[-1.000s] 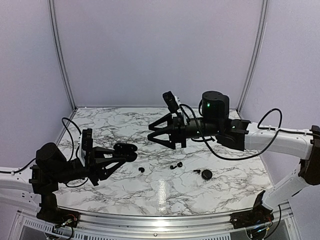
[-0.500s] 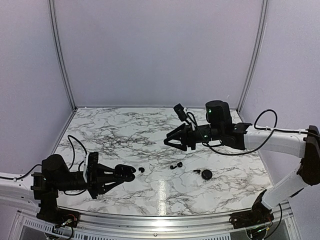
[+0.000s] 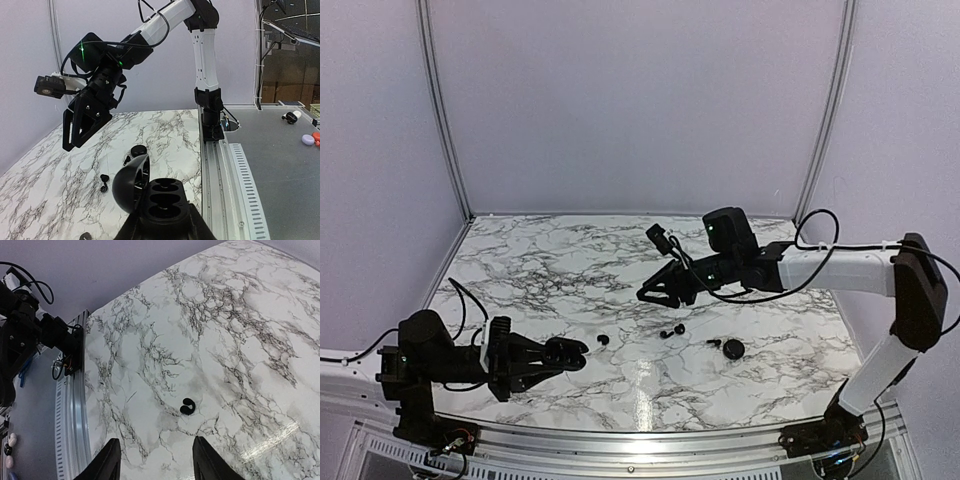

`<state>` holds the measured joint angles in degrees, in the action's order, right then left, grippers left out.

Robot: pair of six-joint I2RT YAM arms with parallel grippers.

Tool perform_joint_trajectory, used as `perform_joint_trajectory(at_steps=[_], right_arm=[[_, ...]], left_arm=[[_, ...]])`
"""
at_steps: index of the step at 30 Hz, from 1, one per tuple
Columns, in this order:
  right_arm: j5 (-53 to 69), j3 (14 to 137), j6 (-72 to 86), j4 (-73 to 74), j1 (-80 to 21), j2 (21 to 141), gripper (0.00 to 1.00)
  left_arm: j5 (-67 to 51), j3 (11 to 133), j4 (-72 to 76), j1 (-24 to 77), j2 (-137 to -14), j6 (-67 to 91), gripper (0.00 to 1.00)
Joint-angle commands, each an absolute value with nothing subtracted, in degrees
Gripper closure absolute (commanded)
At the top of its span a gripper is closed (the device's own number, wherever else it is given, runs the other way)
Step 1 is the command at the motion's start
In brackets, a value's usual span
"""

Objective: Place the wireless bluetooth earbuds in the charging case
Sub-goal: Pick up the left earbud from the center of the board.

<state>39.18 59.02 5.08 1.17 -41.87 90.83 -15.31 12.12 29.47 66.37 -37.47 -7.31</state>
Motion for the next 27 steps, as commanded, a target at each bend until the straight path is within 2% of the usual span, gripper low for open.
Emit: perform_joint_trajectory(at_steps=[1, 8, 15, 27], right_arm=[[35.27, 64.24, 3.17, 3.55, -43.09, 95.71, 0.52], [30.52, 71.66, 4.36, 5.81, -47.65, 105.17, 0.55], [28.51, 80.20, 2.72, 12.86, -50.62, 115.11, 0.60], [24.76, 84.15, 0.89, 17.47, -50.93, 120.14, 0.69]], left_arm=[[-12.21, 10.79, 29.16, 66.53, -33.38, -6.06, 1.00], [-8.40, 8.20, 29.25, 66.53, -24.90, -4.38, 1.00], [-9.59, 8.70, 29.18, 66.52, -26.64, -4.05, 1.00], [-9.52, 8.88, 29.05, 66.53, -27.91, -4.22, 1.00]])
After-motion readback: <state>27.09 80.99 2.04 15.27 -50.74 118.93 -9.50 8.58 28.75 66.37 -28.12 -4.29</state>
